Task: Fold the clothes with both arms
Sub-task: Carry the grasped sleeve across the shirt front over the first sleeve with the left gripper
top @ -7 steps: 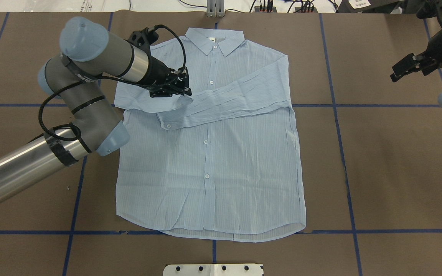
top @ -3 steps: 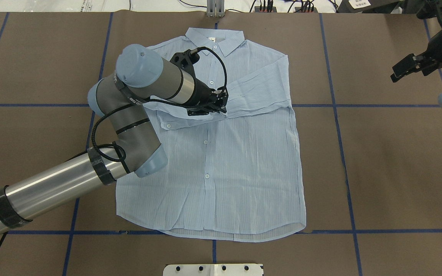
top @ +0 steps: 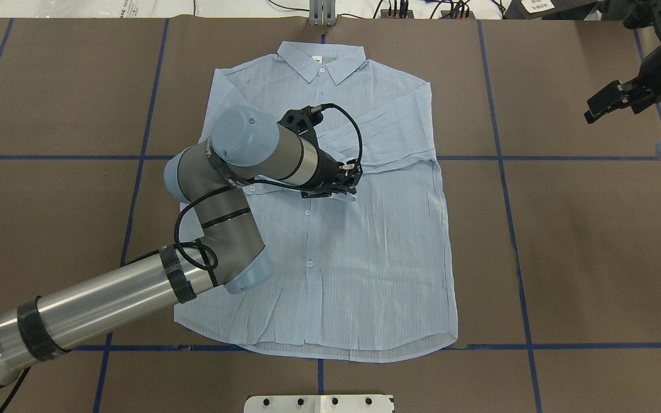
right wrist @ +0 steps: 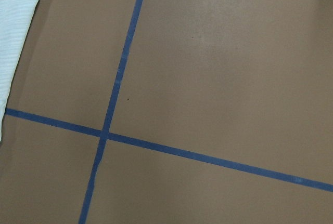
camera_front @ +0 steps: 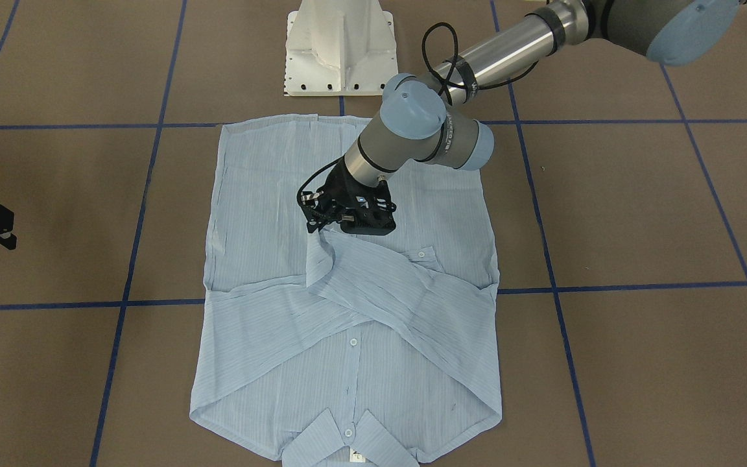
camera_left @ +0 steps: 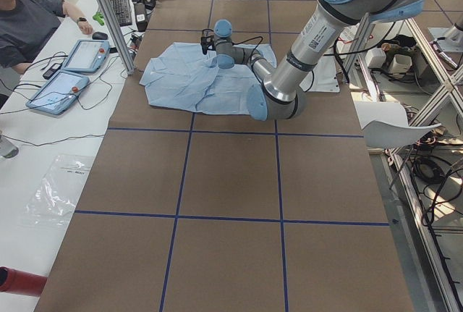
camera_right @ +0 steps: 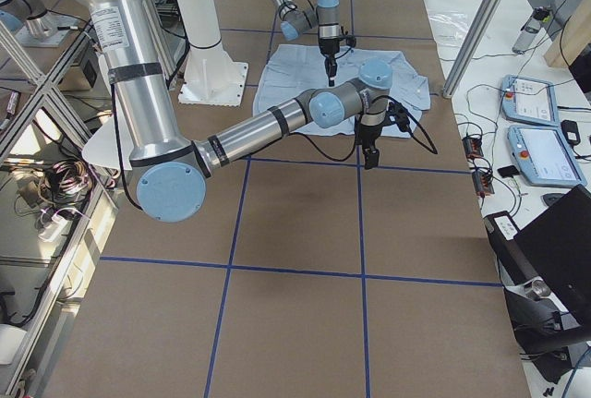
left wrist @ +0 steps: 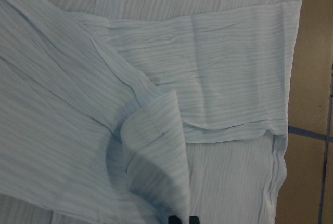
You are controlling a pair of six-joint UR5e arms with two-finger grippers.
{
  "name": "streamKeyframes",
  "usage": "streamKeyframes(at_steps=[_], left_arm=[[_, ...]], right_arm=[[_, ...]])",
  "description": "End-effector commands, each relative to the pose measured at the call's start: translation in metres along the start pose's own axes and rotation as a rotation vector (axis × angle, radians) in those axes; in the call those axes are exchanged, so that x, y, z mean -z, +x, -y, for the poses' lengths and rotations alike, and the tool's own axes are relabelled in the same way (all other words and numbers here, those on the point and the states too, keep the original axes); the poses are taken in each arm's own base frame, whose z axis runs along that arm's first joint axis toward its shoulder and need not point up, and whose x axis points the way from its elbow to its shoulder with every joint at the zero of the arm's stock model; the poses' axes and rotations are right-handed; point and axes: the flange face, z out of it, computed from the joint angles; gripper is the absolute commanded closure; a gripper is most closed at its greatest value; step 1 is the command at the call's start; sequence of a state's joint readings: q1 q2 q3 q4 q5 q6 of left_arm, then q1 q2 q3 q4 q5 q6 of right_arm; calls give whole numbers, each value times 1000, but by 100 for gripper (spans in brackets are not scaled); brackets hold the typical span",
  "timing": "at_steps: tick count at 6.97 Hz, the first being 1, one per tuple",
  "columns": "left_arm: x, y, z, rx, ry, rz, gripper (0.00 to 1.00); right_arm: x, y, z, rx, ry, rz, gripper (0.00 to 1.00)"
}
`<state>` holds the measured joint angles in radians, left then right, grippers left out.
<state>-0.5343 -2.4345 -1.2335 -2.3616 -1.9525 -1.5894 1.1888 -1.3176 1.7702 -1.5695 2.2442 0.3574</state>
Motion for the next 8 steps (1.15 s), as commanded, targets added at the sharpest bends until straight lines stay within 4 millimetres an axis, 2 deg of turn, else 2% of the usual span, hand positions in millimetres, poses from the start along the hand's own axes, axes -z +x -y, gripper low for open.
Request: streamKeyframes(at_steps=[1, 3, 5, 6, 7, 8], left_arm=[[-19, 24, -33, -22, -10, -19, 0], [-20, 22, -37, -97, -23, -12, 0], [-17, 3, -39, -125, -60, 26, 0], [1, -10, -42, -146, -63, 93, 0], [33, -20, -50, -189, -70, 172, 0], [68, -43, -57, -215, -73, 212, 0]], right_arm=[[0, 0, 0, 0, 0, 0, 0], [1, -1, 1, 0, 2, 1, 0], [3, -8, -1, -89, 13, 8, 0], [3, -34, -9, -139, 15, 24, 0], [0, -71, -29, -197, 14, 35, 0], [-4, -112, -58, -236, 15, 35, 0]])
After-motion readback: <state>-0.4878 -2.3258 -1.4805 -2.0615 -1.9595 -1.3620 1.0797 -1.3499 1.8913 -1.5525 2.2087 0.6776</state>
